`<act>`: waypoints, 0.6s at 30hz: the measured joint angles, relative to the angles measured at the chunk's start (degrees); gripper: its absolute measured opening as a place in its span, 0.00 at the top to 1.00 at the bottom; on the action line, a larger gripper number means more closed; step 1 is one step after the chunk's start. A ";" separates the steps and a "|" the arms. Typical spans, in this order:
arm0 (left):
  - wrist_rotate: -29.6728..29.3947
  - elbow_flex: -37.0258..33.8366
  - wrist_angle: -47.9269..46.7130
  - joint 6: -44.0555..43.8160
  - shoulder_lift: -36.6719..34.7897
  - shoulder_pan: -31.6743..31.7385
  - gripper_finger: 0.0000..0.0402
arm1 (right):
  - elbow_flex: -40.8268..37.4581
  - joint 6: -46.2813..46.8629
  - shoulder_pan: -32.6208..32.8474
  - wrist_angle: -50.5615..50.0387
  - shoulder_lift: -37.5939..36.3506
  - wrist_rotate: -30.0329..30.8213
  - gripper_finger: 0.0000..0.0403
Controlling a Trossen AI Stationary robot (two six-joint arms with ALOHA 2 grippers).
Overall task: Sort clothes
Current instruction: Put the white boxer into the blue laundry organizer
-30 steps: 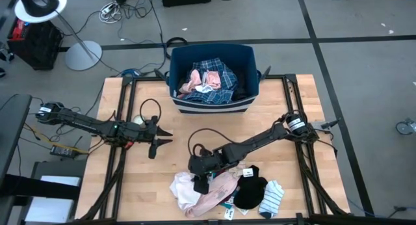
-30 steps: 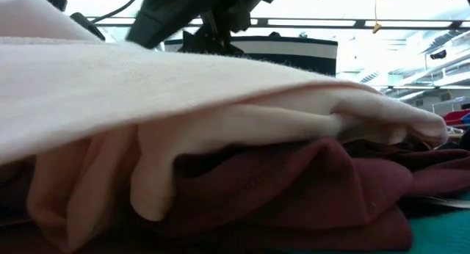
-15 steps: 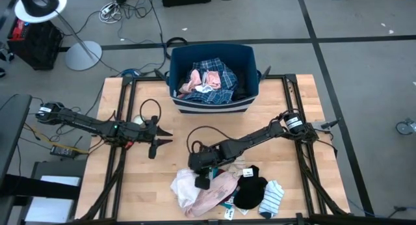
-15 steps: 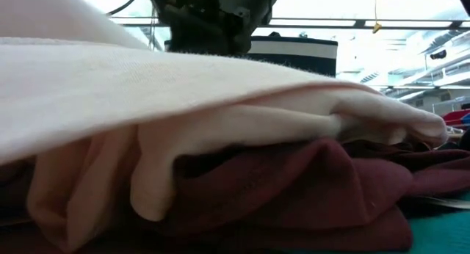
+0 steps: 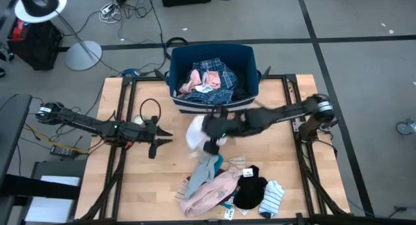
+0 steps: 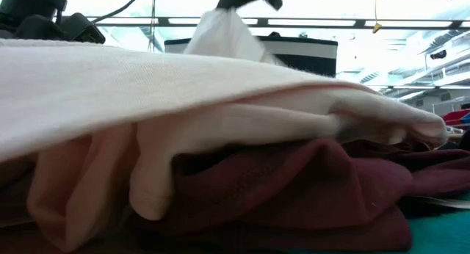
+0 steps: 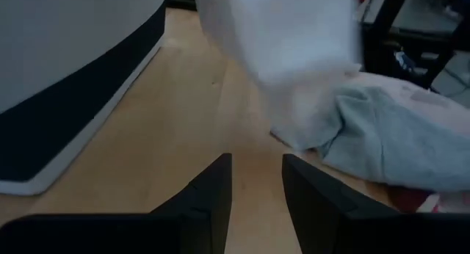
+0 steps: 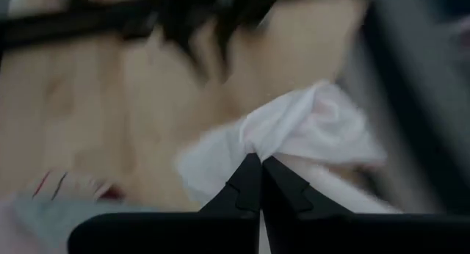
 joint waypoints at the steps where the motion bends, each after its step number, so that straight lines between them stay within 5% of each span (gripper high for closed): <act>1: 0.02 0.00 0.06 -1.34 0.00 0.00 0.68 | 0.00 -1.31 -0.58 0.70 -1.49 1.62 0.99; 11: 5.64 3.69 -0.02 -2.32 2.22 -0.16 0.68 | 0.02 -13.95 -11.03 9.46 -12.36 5.75 1.00; 18: 5.64 11.77 -3.94 -0.66 11.89 -2.60 0.68 | 0.02 -18.49 -20.81 12.34 -15.67 5.19 1.00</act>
